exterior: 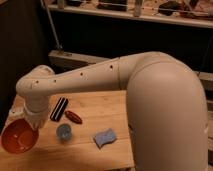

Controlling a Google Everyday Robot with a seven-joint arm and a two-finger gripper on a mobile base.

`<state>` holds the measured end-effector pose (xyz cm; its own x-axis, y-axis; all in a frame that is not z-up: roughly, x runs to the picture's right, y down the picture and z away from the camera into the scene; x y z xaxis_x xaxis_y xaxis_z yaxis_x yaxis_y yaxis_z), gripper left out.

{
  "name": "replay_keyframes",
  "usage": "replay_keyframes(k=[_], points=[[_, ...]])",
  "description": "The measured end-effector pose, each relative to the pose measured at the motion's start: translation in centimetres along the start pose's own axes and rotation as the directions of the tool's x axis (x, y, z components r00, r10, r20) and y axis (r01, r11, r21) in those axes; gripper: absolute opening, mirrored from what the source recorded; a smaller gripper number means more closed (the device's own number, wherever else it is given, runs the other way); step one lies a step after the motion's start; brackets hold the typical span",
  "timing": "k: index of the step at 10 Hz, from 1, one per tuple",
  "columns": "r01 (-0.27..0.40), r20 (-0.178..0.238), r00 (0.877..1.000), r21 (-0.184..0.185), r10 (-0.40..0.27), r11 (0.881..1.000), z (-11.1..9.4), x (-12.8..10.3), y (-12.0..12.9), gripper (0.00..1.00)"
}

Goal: Pick up the ceramic bowl

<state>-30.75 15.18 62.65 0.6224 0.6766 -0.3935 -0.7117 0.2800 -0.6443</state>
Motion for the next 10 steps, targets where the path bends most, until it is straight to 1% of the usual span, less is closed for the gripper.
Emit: replay_keyframes(k=[1, 4, 10], points=[[0.001, 0.003, 1.0, 0.011, -0.001, 1.0, 0.09, -0.07, 0.13, 0.0], [0.0, 0.01, 1.0, 0.026, 0.0, 1.0, 0.2, -0.21, 0.41, 0.0], [-0.004, 0.007, 1.0, 0.035, 0.003, 0.999, 0.6, -0.28, 0.71, 0.0]])
